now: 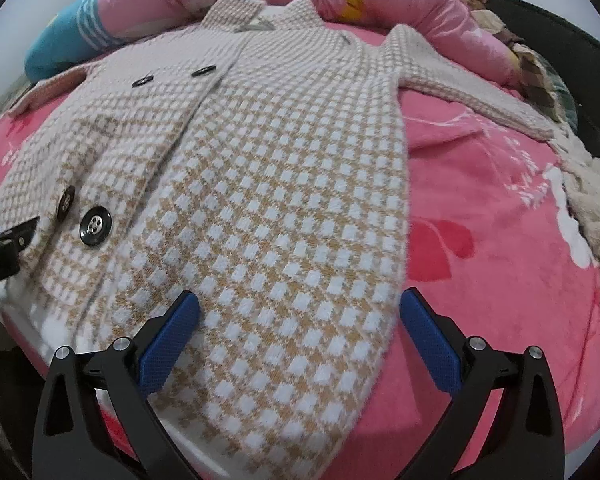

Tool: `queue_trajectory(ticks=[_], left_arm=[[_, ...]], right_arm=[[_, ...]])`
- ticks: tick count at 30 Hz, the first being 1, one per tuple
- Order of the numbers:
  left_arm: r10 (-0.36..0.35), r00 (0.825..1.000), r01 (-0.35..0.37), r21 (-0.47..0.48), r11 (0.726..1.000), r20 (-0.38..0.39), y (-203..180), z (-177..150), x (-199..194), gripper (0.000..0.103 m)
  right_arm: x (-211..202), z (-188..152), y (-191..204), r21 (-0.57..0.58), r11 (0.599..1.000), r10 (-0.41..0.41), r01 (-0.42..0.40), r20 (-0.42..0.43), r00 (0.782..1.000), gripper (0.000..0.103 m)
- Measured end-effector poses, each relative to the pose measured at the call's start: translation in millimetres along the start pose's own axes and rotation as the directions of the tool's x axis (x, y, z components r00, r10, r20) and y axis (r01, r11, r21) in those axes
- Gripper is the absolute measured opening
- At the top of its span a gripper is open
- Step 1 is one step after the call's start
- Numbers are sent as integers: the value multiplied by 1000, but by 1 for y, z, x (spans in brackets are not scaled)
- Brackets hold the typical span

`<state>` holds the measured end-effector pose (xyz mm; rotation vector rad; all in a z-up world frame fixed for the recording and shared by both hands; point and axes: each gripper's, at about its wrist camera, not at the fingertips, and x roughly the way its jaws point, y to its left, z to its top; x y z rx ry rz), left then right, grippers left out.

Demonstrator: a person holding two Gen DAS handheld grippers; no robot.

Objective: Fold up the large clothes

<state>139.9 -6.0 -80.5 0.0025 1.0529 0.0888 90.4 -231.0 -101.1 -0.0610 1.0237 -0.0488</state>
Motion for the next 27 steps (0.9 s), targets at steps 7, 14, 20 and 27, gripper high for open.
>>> queue_trajectory(ticks=[7, 14, 20, 27], left_arm=[[-54, 998, 54, -8, 999, 17, 8, -6, 0, 96], [-63, 996, 62, 14, 998, 62, 12, -20, -7, 96], [-179, 958, 189, -23, 982, 223, 47, -35, -47, 96], [-137, 956, 172, -117, 978, 260, 99, -35, -51, 95]], right_arm=[[17, -1, -25, 100, 983, 162, -155, -66, 985, 98], [14, -10, -27, 72, 980, 191, -188, -42, 981, 98], [-6, -25, -55, 96, 946, 314, -309, -40, 949, 97], [-25, -37, -106, 178, 865, 481, -469, -28, 876, 97]])
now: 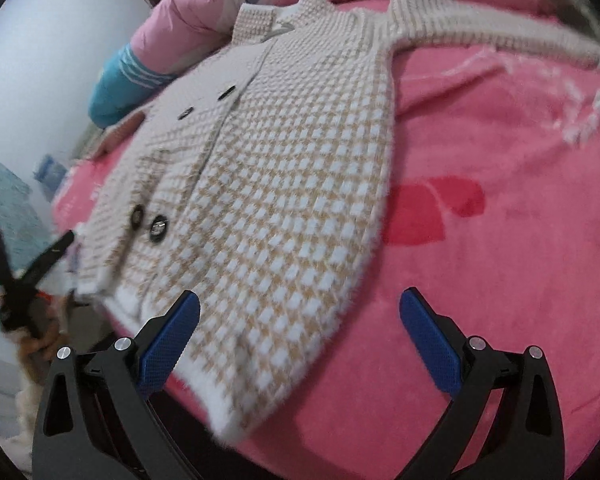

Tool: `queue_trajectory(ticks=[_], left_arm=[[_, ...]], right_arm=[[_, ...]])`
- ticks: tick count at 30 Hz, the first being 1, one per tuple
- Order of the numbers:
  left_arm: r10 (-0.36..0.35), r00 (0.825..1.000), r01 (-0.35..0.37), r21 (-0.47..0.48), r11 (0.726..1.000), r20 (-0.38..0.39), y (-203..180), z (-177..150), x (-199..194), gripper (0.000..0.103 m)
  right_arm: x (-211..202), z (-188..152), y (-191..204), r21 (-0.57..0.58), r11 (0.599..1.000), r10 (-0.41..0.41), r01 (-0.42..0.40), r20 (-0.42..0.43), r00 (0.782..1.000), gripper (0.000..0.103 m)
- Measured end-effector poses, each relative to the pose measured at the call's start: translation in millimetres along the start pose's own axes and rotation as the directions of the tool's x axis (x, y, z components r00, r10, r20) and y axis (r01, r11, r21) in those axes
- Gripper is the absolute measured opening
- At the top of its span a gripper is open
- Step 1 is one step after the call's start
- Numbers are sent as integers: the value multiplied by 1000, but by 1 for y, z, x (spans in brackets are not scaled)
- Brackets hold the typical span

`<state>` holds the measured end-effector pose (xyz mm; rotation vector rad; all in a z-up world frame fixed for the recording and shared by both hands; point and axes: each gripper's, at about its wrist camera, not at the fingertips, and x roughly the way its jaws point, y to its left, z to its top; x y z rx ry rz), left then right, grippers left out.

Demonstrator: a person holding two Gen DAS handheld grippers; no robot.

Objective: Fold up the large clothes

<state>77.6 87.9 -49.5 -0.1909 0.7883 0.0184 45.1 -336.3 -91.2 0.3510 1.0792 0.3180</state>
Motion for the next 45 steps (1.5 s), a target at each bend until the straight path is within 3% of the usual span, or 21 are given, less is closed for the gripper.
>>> queue_trajectory(ticks=[3, 8, 14, 17, 21, 27, 32, 36, 40, 42, 45], left_arm=[[-50, 999, 49, -27, 998, -10, 10, 3, 5, 88], [-126, 990, 121, -73, 990, -56, 10, 7, 31, 62], [-161, 981, 142, -167, 976, -109, 25, 19, 71, 55], [-201, 974, 176, -204, 963, -106, 31, 18, 69, 48], [-287, 950, 254, -232, 939, -125, 35, 5, 57, 45], [-345, 929, 287, -325, 901, -134, 47, -8, 60, 45], [-308, 943, 251, -340, 907, -125, 44, 2, 76, 45], [-260, 959, 211, -325, 922, -116, 38, 5, 75, 43], [-160, 978, 128, -219, 967, -137, 19, 6, 62, 25], [-125, 983, 102, -160, 982, -136, 9, 11, 52, 12], [-66, 993, 59, -71, 996, -100, -8, 21, 27, 8]], right_arm=[[0, -4, -6, 32, 997, 65, -64, -29, 997, 97], [17, 18, -8, 60, 993, 108, -106, -33, 994, 91], [35, 41, -21, 153, 970, 190, -188, -2, 982, 84], [31, 37, -24, 171, 967, 195, -190, -11, 981, 72], [22, 13, -32, 235, 938, 275, -256, -51, 960, 56], [35, 10, -40, 302, 895, 356, -329, -39, 934, 48], [54, 23, -36, 302, 876, 395, -375, -5, 919, 42], [53, 19, -30, 287, 890, 366, -353, 12, 931, 31], [43, 4, -22, 269, 896, 368, -352, -6, 930, 12], [34, 4, -20, 264, 901, 354, -346, 16, 935, 8], [-2, 16, -12, 198, 905, 363, -377, 105, 926, 8]])
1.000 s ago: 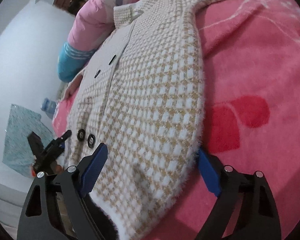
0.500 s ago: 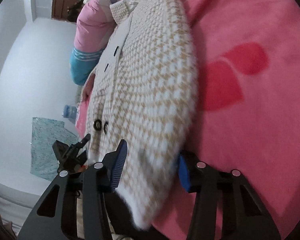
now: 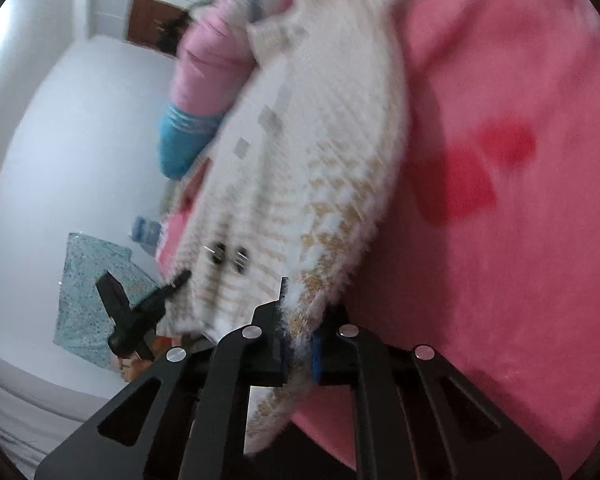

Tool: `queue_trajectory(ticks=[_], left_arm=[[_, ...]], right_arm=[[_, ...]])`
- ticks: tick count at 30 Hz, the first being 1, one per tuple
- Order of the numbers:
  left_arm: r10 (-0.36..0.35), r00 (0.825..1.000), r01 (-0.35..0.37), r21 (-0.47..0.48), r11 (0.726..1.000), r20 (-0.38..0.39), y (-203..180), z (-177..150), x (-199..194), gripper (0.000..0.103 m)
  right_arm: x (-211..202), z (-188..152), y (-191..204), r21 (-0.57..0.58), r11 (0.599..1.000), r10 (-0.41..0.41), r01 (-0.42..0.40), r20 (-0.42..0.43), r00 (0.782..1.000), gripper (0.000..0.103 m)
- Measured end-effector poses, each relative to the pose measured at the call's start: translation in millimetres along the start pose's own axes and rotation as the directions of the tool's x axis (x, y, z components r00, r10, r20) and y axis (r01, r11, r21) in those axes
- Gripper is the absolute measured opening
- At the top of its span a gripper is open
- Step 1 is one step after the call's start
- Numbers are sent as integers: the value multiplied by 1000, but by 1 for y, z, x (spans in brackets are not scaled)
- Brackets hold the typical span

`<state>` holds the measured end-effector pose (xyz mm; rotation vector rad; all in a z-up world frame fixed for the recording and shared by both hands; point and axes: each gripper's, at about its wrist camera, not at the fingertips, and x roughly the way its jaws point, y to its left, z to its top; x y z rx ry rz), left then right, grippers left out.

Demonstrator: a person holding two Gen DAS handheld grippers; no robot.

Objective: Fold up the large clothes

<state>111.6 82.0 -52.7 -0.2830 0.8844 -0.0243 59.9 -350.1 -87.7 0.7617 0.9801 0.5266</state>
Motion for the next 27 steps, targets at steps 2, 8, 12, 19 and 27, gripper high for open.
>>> queue_trajectory(ticks=[2, 8, 12, 19, 27], left_arm=[[5, 999, -6, 37, 999, 41, -11, 2, -23, 7], [-28, 996, 22, 76, 997, 84, -25, -12, -79, 6], [-42, 996, 36, 82, 996, 73, -25, -45, -116, 6], [-49, 998, 51, 69, 996, -28, -19, -106, -135, 7], [1, 989, -1, 1, 1000, -146, 10, -129, -89, 30]], right_arm=[[-20, 6, 20, -66, 998, 6, -2, 46, 999, 7], [-67, 10, 47, -169, 986, 18, 1, 107, 994, 7], [-103, -19, 48, -196, 981, 18, 1, 99, 995, 7], [-125, -67, 9, -125, 990, -62, 64, 18, 998, 7], [-94, -66, -37, -97, 876, -481, 472, -123, 868, 37]])
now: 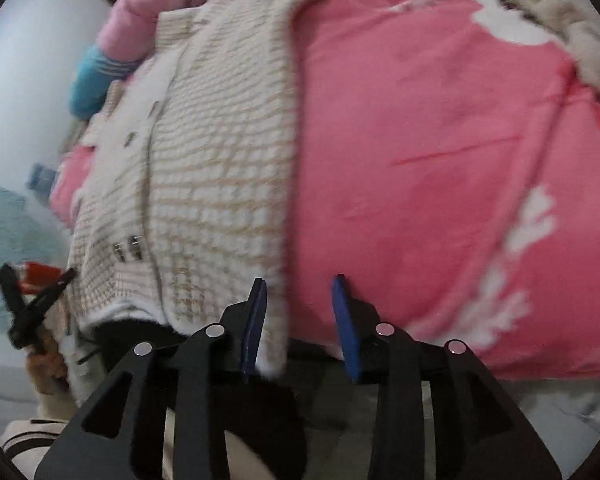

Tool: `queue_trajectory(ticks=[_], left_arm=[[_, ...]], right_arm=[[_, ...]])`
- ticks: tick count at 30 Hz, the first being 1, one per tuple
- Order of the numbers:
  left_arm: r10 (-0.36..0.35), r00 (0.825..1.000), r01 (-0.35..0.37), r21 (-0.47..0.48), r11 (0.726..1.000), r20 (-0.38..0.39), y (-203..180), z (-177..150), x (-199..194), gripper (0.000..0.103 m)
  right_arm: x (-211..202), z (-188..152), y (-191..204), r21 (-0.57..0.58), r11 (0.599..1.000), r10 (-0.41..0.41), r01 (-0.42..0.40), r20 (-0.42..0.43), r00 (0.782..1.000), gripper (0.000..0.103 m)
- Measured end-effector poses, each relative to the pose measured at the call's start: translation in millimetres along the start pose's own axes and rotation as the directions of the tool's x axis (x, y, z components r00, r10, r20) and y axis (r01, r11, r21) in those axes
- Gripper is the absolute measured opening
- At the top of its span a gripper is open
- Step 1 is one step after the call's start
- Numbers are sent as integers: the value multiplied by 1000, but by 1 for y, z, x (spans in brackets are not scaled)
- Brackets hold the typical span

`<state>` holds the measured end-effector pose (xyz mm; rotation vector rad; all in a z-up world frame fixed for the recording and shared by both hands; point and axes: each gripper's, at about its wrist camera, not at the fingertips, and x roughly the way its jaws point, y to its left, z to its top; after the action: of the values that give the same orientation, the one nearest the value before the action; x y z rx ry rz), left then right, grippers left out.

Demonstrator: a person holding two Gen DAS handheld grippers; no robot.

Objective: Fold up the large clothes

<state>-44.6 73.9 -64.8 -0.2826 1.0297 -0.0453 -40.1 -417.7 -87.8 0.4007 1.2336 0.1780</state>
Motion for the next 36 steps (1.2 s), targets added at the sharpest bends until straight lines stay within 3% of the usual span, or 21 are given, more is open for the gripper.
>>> queue_trajectory(ticks=[2, 6, 9, 13, 19, 22, 26, 31, 36], left_arm=[[-1, 999, 2, -12, 1000, 40, 8, 4, -8, 49], [23, 996, -19, -43, 999, 88, 23, 24, -16, 62], [57, 990, -49, -67, 997, 131, 29, 47, -18, 72], [108, 969, -95, -70, 993, 222, 27, 85, -19, 83], [156, 934, -109, -161, 981, 321, 51, 164, -3, 84], [210, 919, -143, -215, 966, 334, 70, 210, 15, 84], [265, 910, -173, -288, 942, 319, 107, 275, 50, 84], [310, 913, -207, -355, 912, 264, 160, 350, 103, 82], [274, 941, -169, -427, 889, 198, 214, 392, 153, 67]], right_arm=[[-20, 11, 5, -15, 998, -67, 68, 70, 995, 56], [-44, 35, 41, -107, 970, -191, 220, 229, 954, 76], [-48, 58, 89, -204, 942, -194, 266, 317, 928, 85], [-22, 93, 160, -344, 899, -134, 273, 376, 917, 96], [34, 149, 267, -477, 841, -38, 255, 419, 907, 96], [73, 182, 306, -493, 843, 0, 215, 399, 917, 96], [126, 217, 345, -508, 836, -12, 210, 365, 931, 96], [189, 240, 381, -568, 787, -49, 242, 333, 942, 96], [229, 239, 391, -615, 770, -18, 169, 244, 970, 96]])
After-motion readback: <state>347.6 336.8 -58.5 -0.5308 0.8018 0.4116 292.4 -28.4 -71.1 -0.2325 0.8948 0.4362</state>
